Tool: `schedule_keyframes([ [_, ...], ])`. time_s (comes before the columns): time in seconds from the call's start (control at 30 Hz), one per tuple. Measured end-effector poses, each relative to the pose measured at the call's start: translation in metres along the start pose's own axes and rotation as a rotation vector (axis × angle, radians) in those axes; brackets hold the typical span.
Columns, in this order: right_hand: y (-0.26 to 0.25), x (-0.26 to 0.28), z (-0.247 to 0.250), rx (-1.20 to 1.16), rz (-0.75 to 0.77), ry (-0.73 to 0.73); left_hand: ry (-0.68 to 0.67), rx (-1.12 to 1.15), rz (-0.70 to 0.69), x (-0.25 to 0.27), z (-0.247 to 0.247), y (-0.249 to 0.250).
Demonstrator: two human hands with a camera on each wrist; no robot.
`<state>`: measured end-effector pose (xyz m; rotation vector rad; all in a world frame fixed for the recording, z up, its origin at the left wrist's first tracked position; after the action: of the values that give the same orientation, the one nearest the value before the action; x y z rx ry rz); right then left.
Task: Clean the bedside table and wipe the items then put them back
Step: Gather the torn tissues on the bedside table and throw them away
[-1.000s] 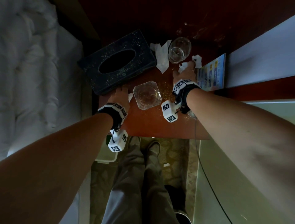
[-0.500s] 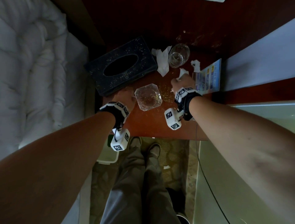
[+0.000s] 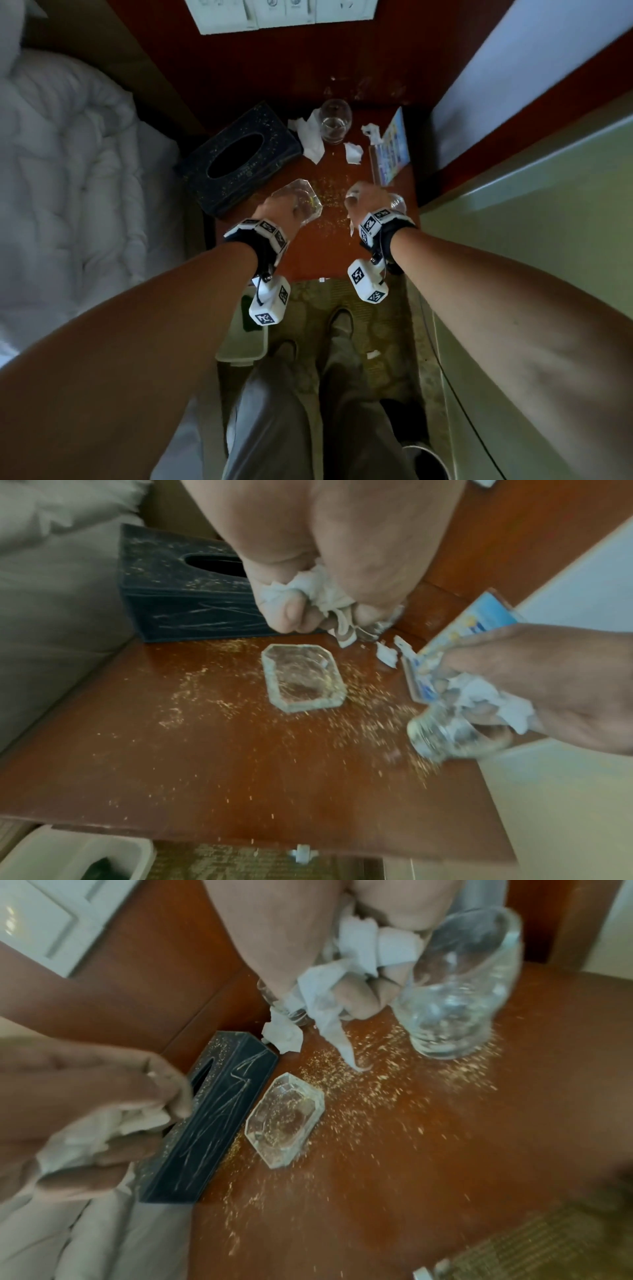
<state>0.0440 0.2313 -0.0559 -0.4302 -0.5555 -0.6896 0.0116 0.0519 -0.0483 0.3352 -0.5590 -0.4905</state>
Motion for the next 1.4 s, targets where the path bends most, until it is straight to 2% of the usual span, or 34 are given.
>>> schedule_keyframes([
  [0.07, 0.01, 0.01, -0.006, -0.006, -0.012, -0.001, -0.019, -0.034, -0.039, 0.003, -0.006, 0.016],
  [0.17, 0.03, 0.029, -0.025, -0.151, -0.056, -0.071, -0.105, -0.1, -0.096, 0.009, -0.023, 0.035],
  [0.3, 0.073, 0.066, -0.043, -0.226, -0.134, -0.033, -0.21, -0.145, -0.286, 0.026, -0.055, 0.068],
  [0.43, 0.127, 0.108, -0.064, -0.29, -0.242, 0.001, -0.301, -0.208, -0.465, 0.055, -0.091, 0.102],
  [0.7, 0.252, 0.213, -0.126, -0.418, -0.507, 0.01, -0.547, -0.357, -0.683, 0.127, -0.191, 0.173],
  [1.0, 0.383, 0.308, -0.243, -0.606, -0.765, -0.044, -0.711, -0.445, -0.776, 0.22, -0.319, 0.229],
  [1.13, 0.435, 0.358, -0.292, -0.652, -0.812, -0.04, -0.758, -0.467, -0.804, 0.269, -0.377, 0.253],
  [1.27, 0.494, 0.398, -0.349, -0.722, -0.87, -0.036, -0.823, -0.468, -0.818, 0.321, -0.45, 0.272],
  [1.4, 0.554, 0.416, -0.42, -0.827, -0.965, -0.027, -0.849, -0.49, -0.856, 0.359, -0.533, 0.287],
])
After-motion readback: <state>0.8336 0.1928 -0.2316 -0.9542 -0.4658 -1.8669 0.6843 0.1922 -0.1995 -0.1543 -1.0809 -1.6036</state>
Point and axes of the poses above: each hand's wrist, its own x-axis away from the middle knuckle, its own z-axis out of the back of the hand, y = z × x, the point moved 7 cm from there along -x, towards the middle knuckle, and after that the axes turned 15 degrees about -z, right-handed, at the moved point
